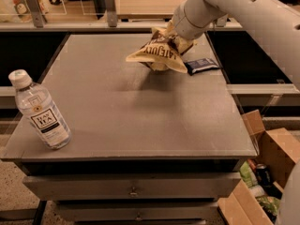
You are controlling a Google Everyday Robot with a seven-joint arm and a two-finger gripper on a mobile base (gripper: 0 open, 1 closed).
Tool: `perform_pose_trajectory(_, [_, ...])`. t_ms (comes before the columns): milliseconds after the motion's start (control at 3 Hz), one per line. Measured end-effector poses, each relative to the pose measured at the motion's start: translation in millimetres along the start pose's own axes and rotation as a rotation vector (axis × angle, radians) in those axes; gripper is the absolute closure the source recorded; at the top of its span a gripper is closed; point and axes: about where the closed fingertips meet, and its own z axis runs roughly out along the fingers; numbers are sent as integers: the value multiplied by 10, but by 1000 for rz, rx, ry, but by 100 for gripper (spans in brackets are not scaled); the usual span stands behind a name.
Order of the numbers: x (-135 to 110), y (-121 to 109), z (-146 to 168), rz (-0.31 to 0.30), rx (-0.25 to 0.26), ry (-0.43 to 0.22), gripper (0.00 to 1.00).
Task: Move brown chip bag near rxbar blueberry
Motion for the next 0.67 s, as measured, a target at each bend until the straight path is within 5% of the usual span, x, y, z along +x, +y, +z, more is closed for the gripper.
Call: perform_pose_trajectory(667, [65,67,18,8,-9,14,13])
